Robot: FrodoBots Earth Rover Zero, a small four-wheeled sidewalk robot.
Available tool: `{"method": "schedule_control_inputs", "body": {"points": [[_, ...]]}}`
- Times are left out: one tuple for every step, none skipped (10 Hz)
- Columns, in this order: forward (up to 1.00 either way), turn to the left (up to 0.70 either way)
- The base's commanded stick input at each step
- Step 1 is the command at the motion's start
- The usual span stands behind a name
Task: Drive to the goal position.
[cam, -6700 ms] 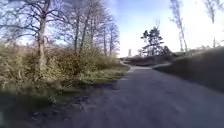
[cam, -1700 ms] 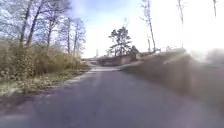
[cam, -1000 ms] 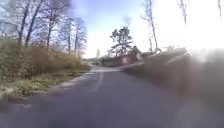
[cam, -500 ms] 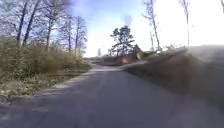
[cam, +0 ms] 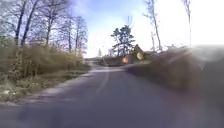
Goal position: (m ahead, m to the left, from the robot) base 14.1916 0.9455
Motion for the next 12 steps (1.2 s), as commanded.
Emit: {"method": "schedule_control_inputs", "body": {"points": [[1.0,0.0],[1.0,0.0],[1.0,0.0],[1.0,0.0],[1.0,0.0],[1.0,0.0],[1.0,0.0],[1.0,0.0],[1.0,0.0],[1.0,0.0],[1.0,0.0],[1.0,0.0]]}}
